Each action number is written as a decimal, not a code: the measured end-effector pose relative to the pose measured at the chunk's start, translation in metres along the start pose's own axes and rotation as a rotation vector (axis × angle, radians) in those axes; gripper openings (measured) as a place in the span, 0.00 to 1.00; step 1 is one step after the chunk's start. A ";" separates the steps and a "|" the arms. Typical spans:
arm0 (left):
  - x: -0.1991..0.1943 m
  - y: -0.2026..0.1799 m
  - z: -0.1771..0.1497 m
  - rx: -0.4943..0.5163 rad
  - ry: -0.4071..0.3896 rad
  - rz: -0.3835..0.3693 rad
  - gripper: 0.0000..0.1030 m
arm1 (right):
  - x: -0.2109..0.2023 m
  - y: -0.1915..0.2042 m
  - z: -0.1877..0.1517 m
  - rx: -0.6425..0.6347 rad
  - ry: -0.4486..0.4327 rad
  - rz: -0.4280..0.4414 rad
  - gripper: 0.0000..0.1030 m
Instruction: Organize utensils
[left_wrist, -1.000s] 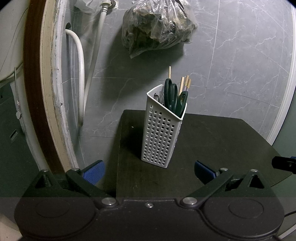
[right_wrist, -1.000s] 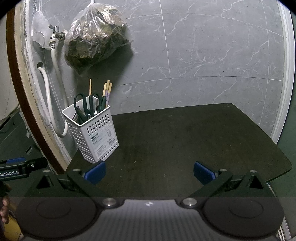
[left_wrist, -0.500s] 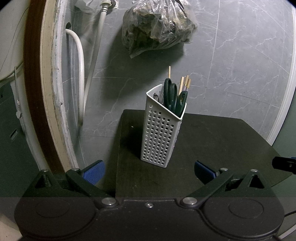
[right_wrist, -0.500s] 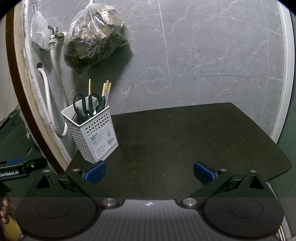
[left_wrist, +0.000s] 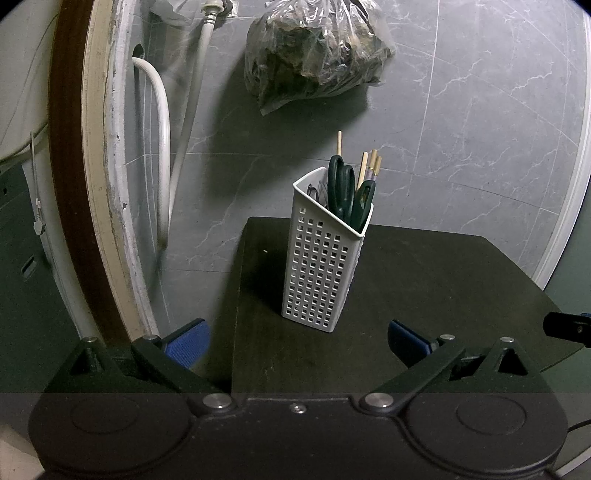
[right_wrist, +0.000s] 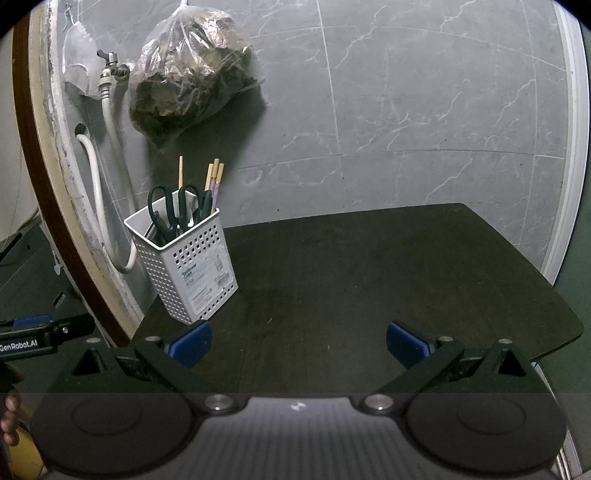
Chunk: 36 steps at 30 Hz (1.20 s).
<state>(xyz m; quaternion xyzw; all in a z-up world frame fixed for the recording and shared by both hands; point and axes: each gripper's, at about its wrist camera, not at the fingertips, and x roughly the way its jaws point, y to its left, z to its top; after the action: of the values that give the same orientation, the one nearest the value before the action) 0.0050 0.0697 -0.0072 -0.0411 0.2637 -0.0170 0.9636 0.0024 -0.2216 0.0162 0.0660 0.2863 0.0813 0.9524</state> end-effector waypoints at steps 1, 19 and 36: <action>0.000 0.000 0.000 0.000 0.001 0.000 0.99 | 0.000 0.000 0.000 0.000 0.001 0.000 1.00; 0.000 0.000 -0.002 -0.001 0.003 0.002 0.99 | 0.001 -0.001 0.000 0.000 0.002 0.001 1.00; 0.004 0.002 -0.001 -0.002 0.012 0.002 0.99 | 0.002 -0.002 0.000 0.001 0.006 0.000 1.00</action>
<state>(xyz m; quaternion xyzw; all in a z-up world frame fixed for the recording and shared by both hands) 0.0082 0.0711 -0.0107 -0.0419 0.2694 -0.0158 0.9620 0.0046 -0.2231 0.0151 0.0665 0.2893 0.0813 0.9515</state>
